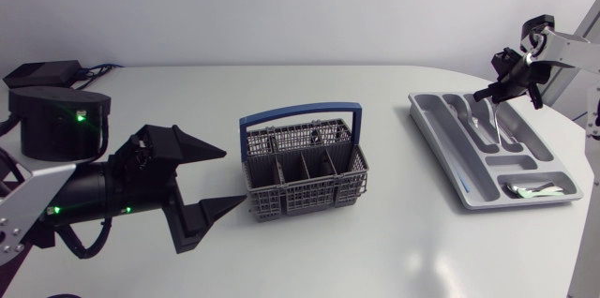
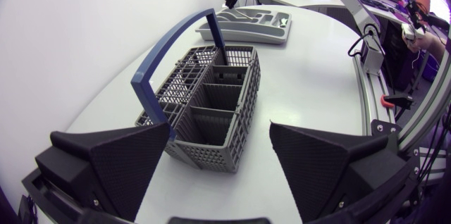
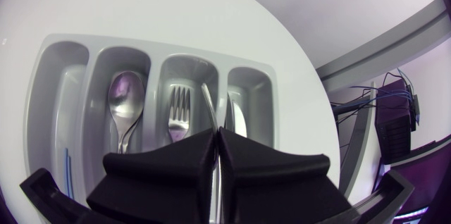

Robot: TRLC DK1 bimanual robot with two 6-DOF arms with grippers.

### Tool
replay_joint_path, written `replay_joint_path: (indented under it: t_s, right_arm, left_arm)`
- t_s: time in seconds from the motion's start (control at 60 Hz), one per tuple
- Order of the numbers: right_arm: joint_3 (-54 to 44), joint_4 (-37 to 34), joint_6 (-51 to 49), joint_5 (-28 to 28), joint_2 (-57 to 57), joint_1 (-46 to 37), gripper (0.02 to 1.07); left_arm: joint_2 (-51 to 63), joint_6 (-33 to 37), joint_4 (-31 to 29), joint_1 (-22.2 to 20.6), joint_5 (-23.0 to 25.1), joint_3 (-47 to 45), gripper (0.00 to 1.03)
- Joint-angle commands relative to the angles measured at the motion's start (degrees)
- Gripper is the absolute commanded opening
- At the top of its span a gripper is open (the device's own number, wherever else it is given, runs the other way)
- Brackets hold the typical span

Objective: Sort the cutlery from the basket into the organizer compartments.

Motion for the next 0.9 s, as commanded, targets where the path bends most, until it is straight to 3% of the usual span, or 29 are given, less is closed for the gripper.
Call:
replay_joint_path:
  t_s: [0.0,0.333,0.433,0.767,0.883]
  right_arm:
    - [2.1,0.5,2.3,0.2,3.5,0.7,0.08]
    - [8.2,0.4,5.7,-1.5,8.4,0.8,0.09]
    - [7.7,0.4,6.6,-3.1,8.3,0.7,0.23]
    - [3.2,3.0,7.3,-4.3,6.1,0.6,0.25]
    - [-2.4,6.0,7.4,-5.3,2.0,0.3,0.38]
  left_arm:
    - [-0.7,-1.0,-0.5,-0.2,0.1,-0.2,0.98]
    - [-1.5,-0.9,-1.0,0.2,0.1,-0.5,0.98]
    - [-1.5,-0.9,-1.0,0.1,0.1,-0.7,0.98]
    - [-2.2,-1.0,-1.9,0.1,0.1,-0.2,0.98]
    - [-2.5,-1.0,-2.1,0.1,0.1,-0.2,0.98]
